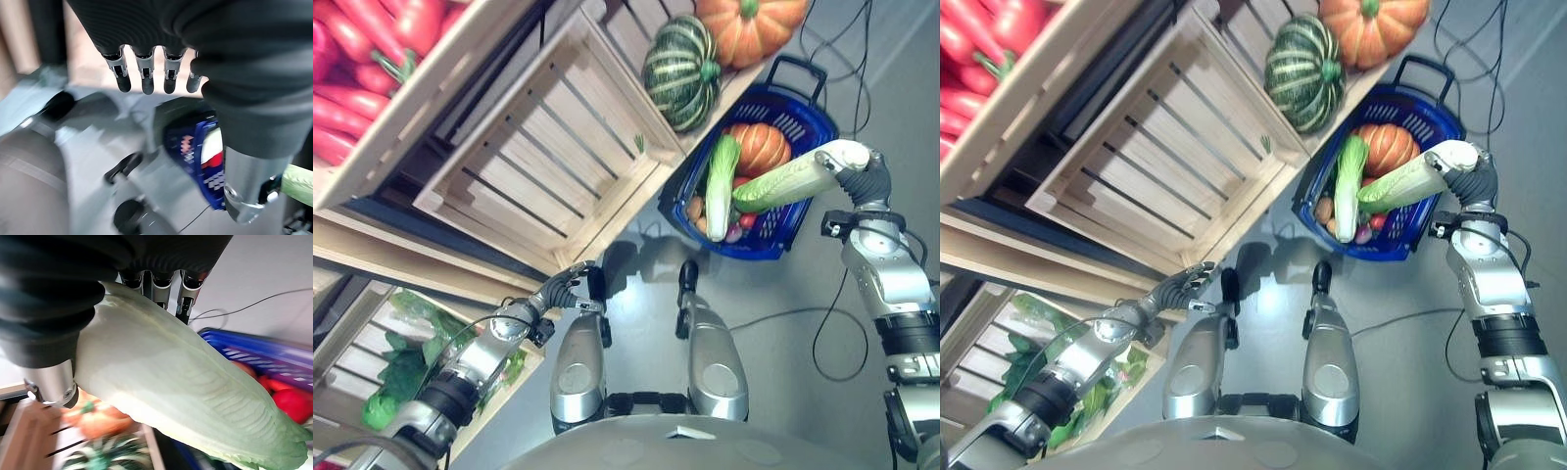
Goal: Pick up fruits and vegetables into the basket
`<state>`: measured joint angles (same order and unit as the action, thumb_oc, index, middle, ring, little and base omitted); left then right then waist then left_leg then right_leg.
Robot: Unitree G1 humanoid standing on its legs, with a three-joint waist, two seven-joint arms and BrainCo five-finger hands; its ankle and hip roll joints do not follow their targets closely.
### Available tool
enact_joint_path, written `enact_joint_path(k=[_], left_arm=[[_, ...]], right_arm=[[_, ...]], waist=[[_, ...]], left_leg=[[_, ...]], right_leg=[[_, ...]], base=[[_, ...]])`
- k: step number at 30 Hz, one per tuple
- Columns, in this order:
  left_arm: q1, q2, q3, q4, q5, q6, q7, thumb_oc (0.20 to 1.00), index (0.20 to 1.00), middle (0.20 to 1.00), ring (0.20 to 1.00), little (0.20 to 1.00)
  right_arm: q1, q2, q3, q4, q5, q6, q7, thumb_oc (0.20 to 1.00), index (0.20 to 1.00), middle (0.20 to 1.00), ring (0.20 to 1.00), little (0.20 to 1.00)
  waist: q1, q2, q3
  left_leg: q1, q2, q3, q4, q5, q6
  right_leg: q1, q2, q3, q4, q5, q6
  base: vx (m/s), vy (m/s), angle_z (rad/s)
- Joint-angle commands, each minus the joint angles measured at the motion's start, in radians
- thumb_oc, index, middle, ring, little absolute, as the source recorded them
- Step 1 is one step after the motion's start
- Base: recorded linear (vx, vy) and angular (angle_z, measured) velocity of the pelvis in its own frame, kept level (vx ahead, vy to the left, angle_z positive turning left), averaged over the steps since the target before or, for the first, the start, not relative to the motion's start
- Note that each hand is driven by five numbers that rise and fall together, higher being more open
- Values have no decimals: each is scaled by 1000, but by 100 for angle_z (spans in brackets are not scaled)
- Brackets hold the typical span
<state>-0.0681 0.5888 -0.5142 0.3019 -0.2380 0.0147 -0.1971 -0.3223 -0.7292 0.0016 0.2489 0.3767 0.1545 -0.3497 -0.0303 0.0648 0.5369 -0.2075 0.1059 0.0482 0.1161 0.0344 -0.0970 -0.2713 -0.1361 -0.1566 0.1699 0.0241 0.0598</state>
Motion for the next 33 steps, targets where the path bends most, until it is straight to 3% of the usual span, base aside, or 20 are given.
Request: enact_joint_path(k=[1,10,15,17,33], left_arm=[[73,-38,-26,24,-85,9,-47,1000,1000,1000,1000,1000],[71,-65,-55,99,-114,-31,-50,1000,1000,1000,1000,1000],[77,-57,-64,88,-143,-52,-57,1000,1000,1000,1000,1000],[87,-53,-75,87,-152,-71,-62,1000,1000,1000,1000,1000],[104,-18,-142,12,-203,-138,-38,1000,1000,1000,1000,1000]], right_arm=[[-32,-111,-1,2,-23,-22,-26,200,200,200,200,200],[-133,-147,51,159,14,33,6,200,200,200,200,200],[-200,-179,79,255,4,70,52,200,200,200,200,200],[-242,-197,107,320,-12,87,71,200,200,200,200,200],[-565,-263,252,727,-10,156,79,200,200,200,200,200]], waist=[[-6,20,-24],[10,69,-17],[34,102,-17],[46,112,-17],[137,186,-17]], left_leg=[[-67,51,-4,103,-55,-2],[-206,28,-3,138,-35,7],[-277,13,-4,152,-24,11],[-282,0,-9,159,-47,7],[-464,-30,-22,177,-20,27]], right_leg=[[-68,-30,-8,260,-185,9],[-243,-37,-15,376,-216,-17],[-325,-46,-17,428,-231,-23],[-341,-57,-9,461,-270,-15],[-542,-93,-21,583,-301,-31]], base=[[-47,-35,1],[-20,-23,8],[10,-18,2],[69,-30,6],[-12,-48,8]])
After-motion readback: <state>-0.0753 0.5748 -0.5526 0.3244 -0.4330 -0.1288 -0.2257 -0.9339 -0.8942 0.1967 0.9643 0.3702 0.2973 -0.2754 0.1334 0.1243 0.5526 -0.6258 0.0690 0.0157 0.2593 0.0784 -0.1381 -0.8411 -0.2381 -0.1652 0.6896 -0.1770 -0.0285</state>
